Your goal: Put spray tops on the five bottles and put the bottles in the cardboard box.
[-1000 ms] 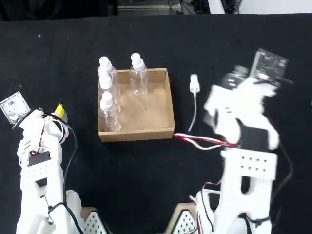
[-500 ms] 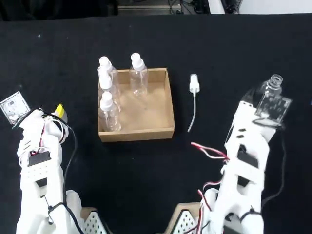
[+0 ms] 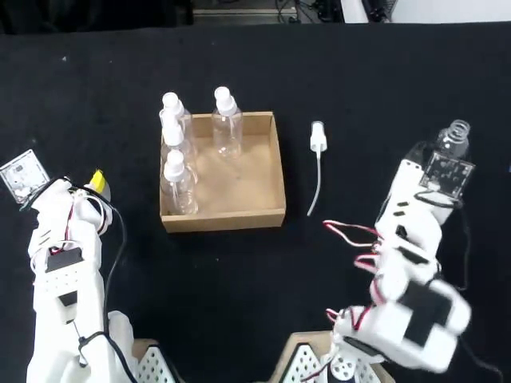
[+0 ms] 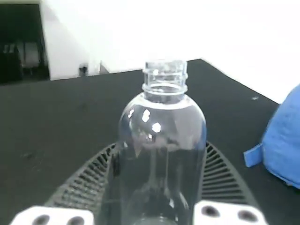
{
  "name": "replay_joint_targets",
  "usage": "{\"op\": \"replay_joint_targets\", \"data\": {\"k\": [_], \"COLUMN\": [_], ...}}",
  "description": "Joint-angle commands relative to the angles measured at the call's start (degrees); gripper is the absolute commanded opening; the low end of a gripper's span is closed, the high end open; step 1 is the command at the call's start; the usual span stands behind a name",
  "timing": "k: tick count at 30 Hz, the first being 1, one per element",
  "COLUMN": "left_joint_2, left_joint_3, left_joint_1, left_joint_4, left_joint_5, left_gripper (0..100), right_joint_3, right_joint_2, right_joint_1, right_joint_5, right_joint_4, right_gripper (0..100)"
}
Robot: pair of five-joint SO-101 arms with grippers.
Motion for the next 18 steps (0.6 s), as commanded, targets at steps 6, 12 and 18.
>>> {"op": "replay_joint_targets", "data": {"k": [6, 12, 18], "left_joint_2": [-0.62, -0.62, -0.62], "left_joint_3": [-0.31, -0.31, -0.31], "left_joint_1": [0.57, 0.57, 0.57], "left_joint_4": [-1.32, -1.32, -1.32], "left_joint_5": [-0.35, -0.35, -0.35], "left_gripper": [20, 20, 20], "right_joint_3": [-8.40, -14.46, -15.08], "right_joint_2": [22.73, 36.09, 42.59], "right_joint_1": [2.02, 2.37, 1.85], "right_joint_5": [0.09, 0.53, 0.53], "right_joint_4": [-28.04, -36.66, -40.44], "right_gripper": [17.9, 18.2, 30.7]}}
